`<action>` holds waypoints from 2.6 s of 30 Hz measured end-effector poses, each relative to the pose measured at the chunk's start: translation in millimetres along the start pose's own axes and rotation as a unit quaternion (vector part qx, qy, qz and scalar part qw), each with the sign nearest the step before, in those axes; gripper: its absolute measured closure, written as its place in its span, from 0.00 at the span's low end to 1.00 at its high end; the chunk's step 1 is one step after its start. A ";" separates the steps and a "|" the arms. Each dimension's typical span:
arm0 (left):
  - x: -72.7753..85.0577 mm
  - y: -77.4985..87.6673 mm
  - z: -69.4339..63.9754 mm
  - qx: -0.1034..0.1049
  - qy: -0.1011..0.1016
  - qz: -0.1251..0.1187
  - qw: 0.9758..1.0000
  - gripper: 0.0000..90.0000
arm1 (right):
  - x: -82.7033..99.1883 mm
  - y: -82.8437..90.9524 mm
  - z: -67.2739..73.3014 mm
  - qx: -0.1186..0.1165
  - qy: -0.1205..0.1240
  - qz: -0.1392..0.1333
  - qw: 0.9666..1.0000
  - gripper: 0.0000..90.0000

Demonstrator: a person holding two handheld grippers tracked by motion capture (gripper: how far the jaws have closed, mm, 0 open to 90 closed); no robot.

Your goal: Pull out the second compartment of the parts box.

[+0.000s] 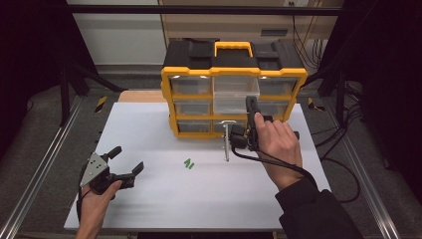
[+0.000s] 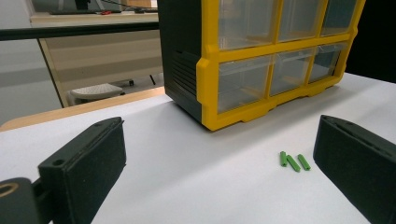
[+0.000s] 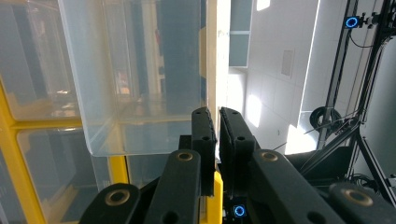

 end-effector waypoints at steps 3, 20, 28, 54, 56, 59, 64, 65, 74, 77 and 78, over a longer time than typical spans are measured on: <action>0.0 0.2 0.2 0.000 0.001 0.000 1.000 0.02 | 0.3 1.9 -0.5 -0.001 -0.001 0.000 1.000 0.95; -0.2 0.2 -0.4 0.000 0.000 0.000 1.000 0.02 | -0.4 12.0 -1.4 -0.008 -0.006 -0.003 1.000 0.94; 0.0 0.0 -0.6 0.001 0.000 0.001 1.000 0.02 | 0.2 16.1 -2.2 -0.009 -0.006 -0.001 1.000 0.94; -1.1 1.4 -0.1 0.000 0.003 -0.001 1.000 0.03 | 39.7 29.9 23.8 -0.048 -0.230 0.025 0.972 0.24; -1.6 1.5 -1.4 0.001 0.003 -0.002 1.000 0.03 | 45.2 30.5 29.9 -0.062 -0.258 0.025 0.964 0.23; -1.2 0.3 -3.9 0.003 -0.006 0.004 1.000 0.02 | 53.6 30.9 37.1 -0.088 -0.291 0.032 0.952 0.22; -1.7 -1.4 -8.1 0.009 -0.013 0.014 1.000 0.03 | 66.8 31.5 46.8 -0.121 -0.356 0.037 0.926 0.19; -1.8 -1.8 -9.1 0.010 -0.015 0.014 1.000 0.03 | 69.9 32.0 48.1 -0.128 -0.367 0.036 0.921 0.19; -2.6 -3.8 -16.1 0.022 -0.023 0.017 0.999 0.03 | 89.3 32.8 57.6 -0.189 -0.479 0.029 0.856 0.18; -2.9 -5.3 -18.9 0.026 -0.023 0.017 0.999 0.03 | 94.5 33.4 59.6 -0.207 -0.515 0.020 0.832 0.17; -2.8 -5.9 -20.1 0.028 -0.024 0.018 0.999 0.03 | 96.6 33.8 60.3 -0.213 -0.525 0.016 0.823 0.17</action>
Point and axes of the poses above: each handheld gripper's, and its own axes: y roughly backward along the jaws, x roughly out of its underside, z roughly to its left, the point moved 1 cm from there along -y, roughly forward along the jaws, and after that the axes turned 3 degrees about z, right-handed, at the moved point
